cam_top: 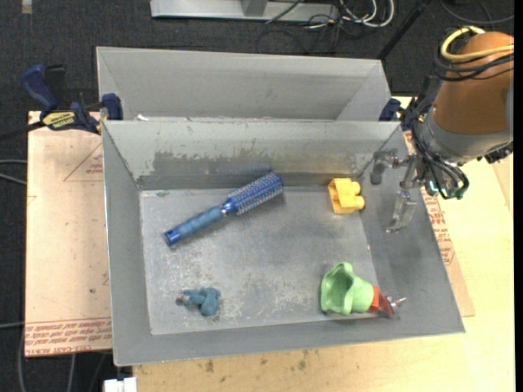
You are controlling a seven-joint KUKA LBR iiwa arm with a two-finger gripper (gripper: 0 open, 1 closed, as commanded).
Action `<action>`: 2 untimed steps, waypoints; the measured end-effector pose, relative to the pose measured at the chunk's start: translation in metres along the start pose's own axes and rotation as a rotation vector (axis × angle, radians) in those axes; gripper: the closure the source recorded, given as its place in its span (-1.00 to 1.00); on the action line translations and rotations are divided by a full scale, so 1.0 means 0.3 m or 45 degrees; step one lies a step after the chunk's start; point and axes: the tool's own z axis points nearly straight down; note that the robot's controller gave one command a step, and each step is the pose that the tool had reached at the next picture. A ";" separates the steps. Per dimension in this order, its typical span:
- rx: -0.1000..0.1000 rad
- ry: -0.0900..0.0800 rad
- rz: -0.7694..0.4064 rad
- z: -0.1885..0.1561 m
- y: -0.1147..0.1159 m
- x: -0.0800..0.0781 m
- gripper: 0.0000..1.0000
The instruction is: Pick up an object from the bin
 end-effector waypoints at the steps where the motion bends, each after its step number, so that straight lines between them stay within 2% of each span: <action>1: -0.002 -0.001 -0.512 0.386 0.046 0.168 -1.00; 2: 0.000 -0.016 -0.535 0.172 0.248 0.194 -1.00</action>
Offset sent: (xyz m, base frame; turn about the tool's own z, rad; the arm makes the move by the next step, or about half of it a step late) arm -0.0495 0.0124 -0.1125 -0.4038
